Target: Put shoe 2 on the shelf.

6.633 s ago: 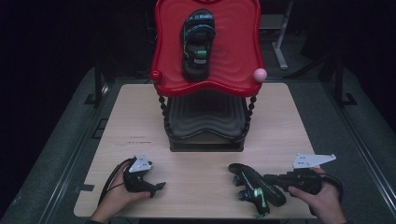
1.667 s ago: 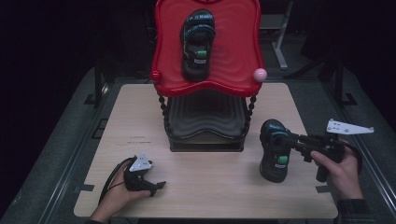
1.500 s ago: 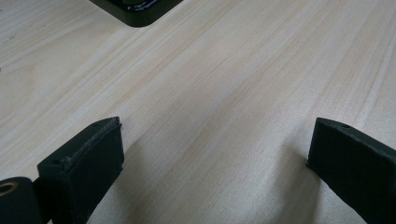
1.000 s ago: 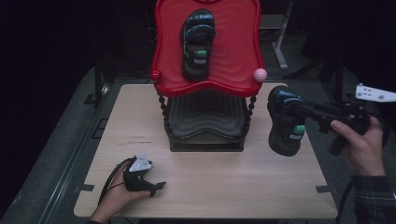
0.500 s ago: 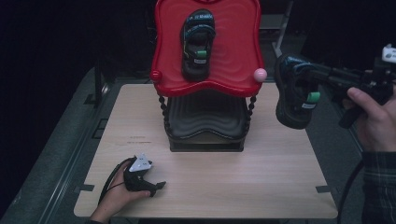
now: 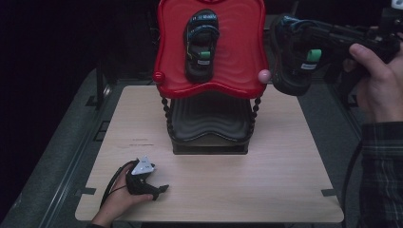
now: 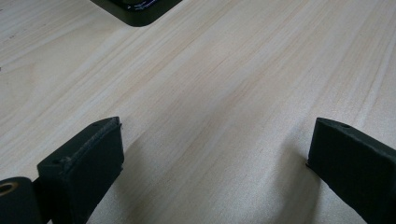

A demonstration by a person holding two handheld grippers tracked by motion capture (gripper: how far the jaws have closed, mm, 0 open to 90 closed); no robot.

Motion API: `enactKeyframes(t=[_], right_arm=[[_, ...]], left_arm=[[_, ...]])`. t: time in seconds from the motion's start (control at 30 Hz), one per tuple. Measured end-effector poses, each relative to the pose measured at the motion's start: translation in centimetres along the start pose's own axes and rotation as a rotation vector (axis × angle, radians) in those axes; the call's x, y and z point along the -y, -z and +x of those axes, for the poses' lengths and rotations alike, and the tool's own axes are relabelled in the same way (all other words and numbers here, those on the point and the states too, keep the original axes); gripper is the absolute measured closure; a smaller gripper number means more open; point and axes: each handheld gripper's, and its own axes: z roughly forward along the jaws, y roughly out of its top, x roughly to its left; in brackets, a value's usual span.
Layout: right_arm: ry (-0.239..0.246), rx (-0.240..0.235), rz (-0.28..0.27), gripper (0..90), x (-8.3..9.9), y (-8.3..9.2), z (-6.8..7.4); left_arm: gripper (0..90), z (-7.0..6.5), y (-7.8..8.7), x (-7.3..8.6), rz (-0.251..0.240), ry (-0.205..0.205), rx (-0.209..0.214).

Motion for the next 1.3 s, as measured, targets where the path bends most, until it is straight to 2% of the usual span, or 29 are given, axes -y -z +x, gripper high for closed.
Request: enactKeyframes(t=[0.17, 0.23, 0.3, 0.43, 0.47, 0.5, 0.7, 0.93, 1.3], right_arm=[[0.006, -0.023, -0.001, 67.8, -0.7, -2.4, -0.6], [0.008, -0.031, 0.003, 67.8, -1.0, -4.0, -0.8], [0.008, -0.035, 0.004, 67.8, -1.0, -4.5, -0.9], [0.017, -0.054, 0.021, 67.8, -1.1, -6.7, -1.4], [0.02, -0.061, 0.032, 67.8, -1.1, -7.8, -1.6], [0.02, -0.061, 0.032, 67.8, -1.1, -7.8, -1.6], [0.025, -0.049, 0.065, 67.8, -0.7, -10.4, -2.3], [0.024, -0.039, 0.084, 67.8, -0.1, -12.0, -2.8], [0.062, -0.028, 0.119, 67.7, 0.9, -13.4, -1.9]], left_arm=[[2.3, 0.0, 0.0, 0.0, 0.0, -0.001, 0.0], [2.3, 0.0, 0.0, 0.0, 0.0, -0.001, 0.002], [2.3, 0.0, 0.0, 0.0, 0.0, -0.001, 0.002], [2.3, 0.0, 0.0, 0.0, 0.0, -0.002, 0.002], [2.3, 0.0, 0.0, 0.0, 0.0, -0.001, 0.002], [2.3, 0.0, 0.0, 0.0, 0.0, 0.0, 0.002], [2.3, 0.0, 0.0, 0.0, 0.002, -0.001, 0.003], [2.3, 0.0, 0.0, 0.0, -0.001, -0.001, 0.001], [2.3, 0.0, 0.0, 0.0, -0.001, -0.001, 0.002]])
